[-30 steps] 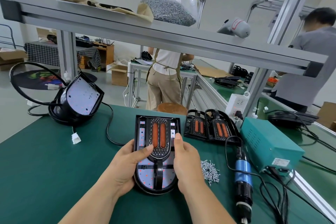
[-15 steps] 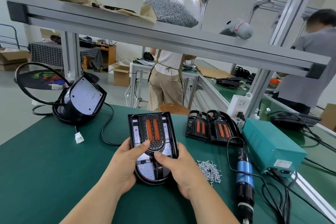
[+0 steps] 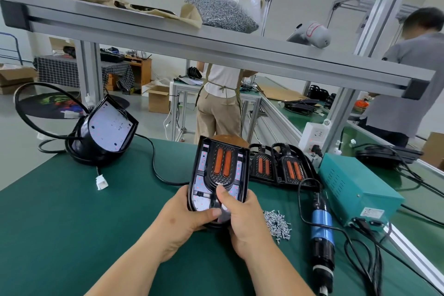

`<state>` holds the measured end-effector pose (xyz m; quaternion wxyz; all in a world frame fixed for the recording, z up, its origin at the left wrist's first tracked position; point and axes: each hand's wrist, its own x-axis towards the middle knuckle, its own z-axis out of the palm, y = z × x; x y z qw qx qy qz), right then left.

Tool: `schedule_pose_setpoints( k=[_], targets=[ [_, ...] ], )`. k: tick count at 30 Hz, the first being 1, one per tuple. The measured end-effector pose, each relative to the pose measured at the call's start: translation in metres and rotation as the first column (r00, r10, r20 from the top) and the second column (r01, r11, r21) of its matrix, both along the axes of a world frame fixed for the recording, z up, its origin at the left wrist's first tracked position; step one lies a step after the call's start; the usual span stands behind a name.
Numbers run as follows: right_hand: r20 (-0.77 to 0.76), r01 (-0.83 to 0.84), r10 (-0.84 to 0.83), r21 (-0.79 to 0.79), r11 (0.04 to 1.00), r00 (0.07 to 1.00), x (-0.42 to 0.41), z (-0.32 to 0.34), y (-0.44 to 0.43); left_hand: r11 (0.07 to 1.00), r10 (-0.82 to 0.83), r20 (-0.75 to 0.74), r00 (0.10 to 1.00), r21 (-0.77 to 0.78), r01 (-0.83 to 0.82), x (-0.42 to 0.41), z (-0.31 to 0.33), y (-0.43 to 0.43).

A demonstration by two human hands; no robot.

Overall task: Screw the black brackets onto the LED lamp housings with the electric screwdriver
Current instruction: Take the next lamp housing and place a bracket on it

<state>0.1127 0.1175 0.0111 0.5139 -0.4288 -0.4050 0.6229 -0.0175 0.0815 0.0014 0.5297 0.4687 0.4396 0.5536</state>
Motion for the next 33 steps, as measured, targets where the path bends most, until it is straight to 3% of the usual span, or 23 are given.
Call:
schedule_pose_setpoints(
  k=[9,21,25,29,33],
  targets=[
    [-0.255,-0.051,0.026,-0.094,0.994,0.967,0.016,0.007,0.009,0.981,-0.191,-0.043,0.981,0.008,0.192,-0.01,0.002,-0.005],
    [-0.292,0.014,-0.015,-0.007,1.0,0.956,0.006,0.007,0.01,0.976,-0.215,0.038,0.976,-0.023,0.216,-0.01,0.008,-0.005],
    [-0.307,0.076,-0.075,-0.01,0.997,0.949,0.002,0.004,0.009,1.0,-0.018,0.07,0.997,-0.023,0.019,-0.006,0.003,-0.003],
    [-0.35,0.015,-0.012,0.005,1.0,0.937,0.002,0.007,0.01,0.987,0.155,0.234,0.96,0.005,-0.16,-0.013,0.001,0.003],
    [-0.301,-0.024,-0.005,-0.091,0.996,0.954,-0.001,0.004,0.007,0.986,0.15,0.361,0.92,0.017,-0.168,-0.032,0.002,0.005]
  ],
)
